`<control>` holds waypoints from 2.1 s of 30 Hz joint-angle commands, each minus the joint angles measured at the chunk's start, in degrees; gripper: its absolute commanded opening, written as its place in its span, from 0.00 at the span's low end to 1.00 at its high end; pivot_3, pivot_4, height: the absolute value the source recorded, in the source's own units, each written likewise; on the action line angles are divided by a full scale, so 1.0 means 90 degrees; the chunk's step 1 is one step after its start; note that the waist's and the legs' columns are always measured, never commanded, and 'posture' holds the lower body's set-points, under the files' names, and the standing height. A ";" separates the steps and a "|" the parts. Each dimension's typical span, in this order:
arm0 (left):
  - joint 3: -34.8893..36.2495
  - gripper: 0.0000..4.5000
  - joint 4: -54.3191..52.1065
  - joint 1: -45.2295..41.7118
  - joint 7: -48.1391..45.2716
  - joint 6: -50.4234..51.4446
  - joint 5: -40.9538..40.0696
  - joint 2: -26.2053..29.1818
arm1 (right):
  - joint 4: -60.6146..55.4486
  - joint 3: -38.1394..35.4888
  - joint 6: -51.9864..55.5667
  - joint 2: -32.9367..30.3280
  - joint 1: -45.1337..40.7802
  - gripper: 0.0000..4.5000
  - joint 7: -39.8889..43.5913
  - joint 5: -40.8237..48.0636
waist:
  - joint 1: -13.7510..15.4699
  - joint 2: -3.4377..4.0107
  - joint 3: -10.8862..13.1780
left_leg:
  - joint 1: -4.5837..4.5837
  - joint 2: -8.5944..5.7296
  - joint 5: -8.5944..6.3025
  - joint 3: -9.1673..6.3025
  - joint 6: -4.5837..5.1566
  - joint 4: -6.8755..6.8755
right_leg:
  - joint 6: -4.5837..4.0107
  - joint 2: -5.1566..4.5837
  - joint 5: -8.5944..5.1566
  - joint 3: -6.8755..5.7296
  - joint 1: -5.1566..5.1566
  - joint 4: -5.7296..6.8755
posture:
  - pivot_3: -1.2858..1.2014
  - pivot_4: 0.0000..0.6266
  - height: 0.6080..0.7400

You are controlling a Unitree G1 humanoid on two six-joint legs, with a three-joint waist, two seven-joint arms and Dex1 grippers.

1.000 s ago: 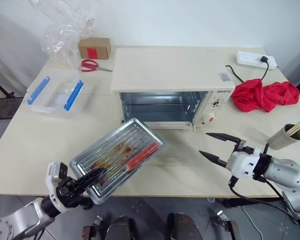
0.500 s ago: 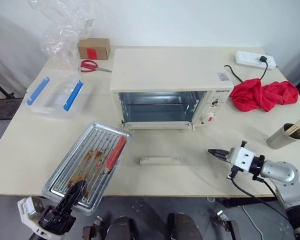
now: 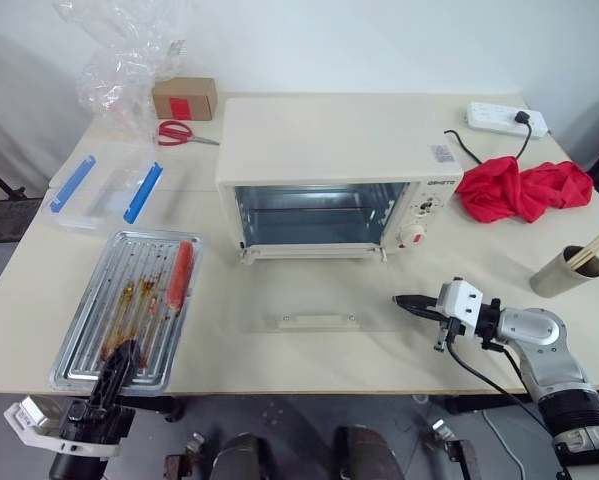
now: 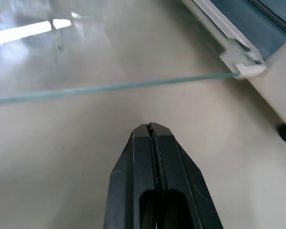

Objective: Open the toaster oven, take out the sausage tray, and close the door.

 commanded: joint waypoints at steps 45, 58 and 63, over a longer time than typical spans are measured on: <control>-0.2320 0.00 0.2775 -0.2507 -0.0710 0.3421 -0.0161 0.3591 | -0.4982 -0.2632 0.3245 -0.0400 0.2835 1.00 0.0251 0.2605 | 0.0643 0.0007 0.0001 | -0.0015 -0.0053 0.0003 -0.0102 0.0015 -0.0004 | -0.0001 -0.0046 0.0004 0.0026 0.0000 -0.0017 | 0.52 0.24 1.00; -0.3570 0.00 0.3735 -0.4586 -0.0955 0.3984 0.0466 0.3628 | -0.5617 -0.3325 0.2982 -0.0177 0.4150 1.00 -0.0125 0.2464 | 0.1080 0.0099 -0.0006 | -0.0057 -0.0246 0.0034 -0.0147 0.0114 -0.0016 | -0.0004 -0.0248 0.0090 0.0004 0.0106 -0.0134 | 0.52 0.24 1.00; -0.3618 0.00 0.3699 -0.4860 -0.1425 0.4235 0.1153 0.3528 | -0.5658 -0.3343 0.2809 -0.0119 0.4341 1.00 -0.0183 0.2374 | 0.1132 0.0116 -0.0013 | -0.0159 -0.0236 0.0111 -0.0111 0.0092 -0.0056 | 0.0014 -0.0270 0.0163 0.0024 0.0098 -0.0216 | 0.52 0.24 1.00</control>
